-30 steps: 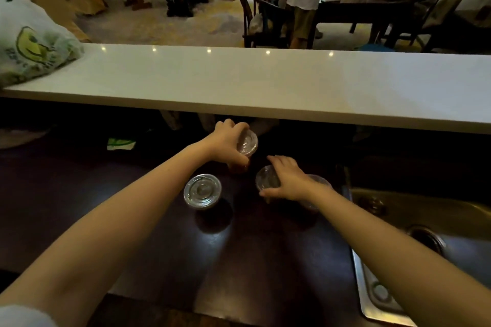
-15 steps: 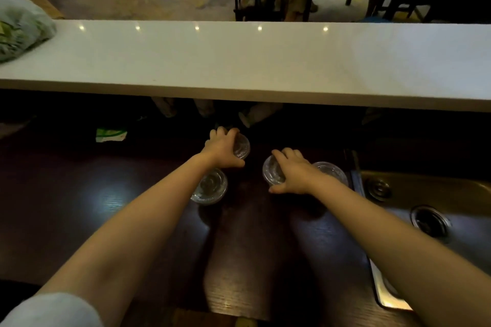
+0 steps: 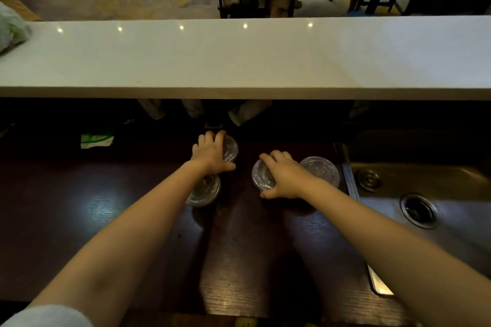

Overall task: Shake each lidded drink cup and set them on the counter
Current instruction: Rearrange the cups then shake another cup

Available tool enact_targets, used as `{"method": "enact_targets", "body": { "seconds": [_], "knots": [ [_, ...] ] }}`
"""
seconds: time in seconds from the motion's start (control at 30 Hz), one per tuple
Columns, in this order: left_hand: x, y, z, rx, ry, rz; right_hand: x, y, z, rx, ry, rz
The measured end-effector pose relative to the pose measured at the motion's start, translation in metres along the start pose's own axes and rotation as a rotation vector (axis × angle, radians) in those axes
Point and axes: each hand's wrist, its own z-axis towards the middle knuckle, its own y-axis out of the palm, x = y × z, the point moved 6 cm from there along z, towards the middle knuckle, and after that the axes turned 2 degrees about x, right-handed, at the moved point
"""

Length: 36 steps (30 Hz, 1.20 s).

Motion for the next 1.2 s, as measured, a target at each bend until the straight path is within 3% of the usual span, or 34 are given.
{"method": "enact_targets", "body": {
  "seconds": [0.17,0.27,0.43,0.57,0.67,0.8,1.03,1.2],
  "knots": [
    [0.003,0.002,-0.007,-0.016,-0.009,0.014,-0.011,0.009,-0.023,0.008,-0.055,-0.013],
    [0.014,-0.011,-0.018,0.129,0.020,-0.057,-0.016,0.014,-0.036,0.034,-0.076,-0.013],
    [0.048,-0.024,-0.067,0.427,0.169,-0.460,-0.015,0.024,-0.058,0.070,-0.096,-0.016],
    [0.067,0.017,-0.116,0.382,0.144,-0.761,-0.011,0.035,-0.079,0.081,-0.070,0.090],
    [0.072,0.054,-0.138,0.255,-0.042,-0.981,-0.004,0.045,-0.096,0.078,-0.026,0.318],
    [0.086,0.076,-0.155,0.230,-0.147,-1.175,0.020,0.053,-0.108,0.271,0.098,0.683],
    [0.100,0.092,-0.159,0.404,-0.269,-1.271,0.024,0.078,-0.094,0.409,0.204,1.164],
    [0.100,0.094,-0.158,0.442,-0.254,-1.273,0.021,0.077,-0.093,0.450,0.176,1.307]
  ]
}}
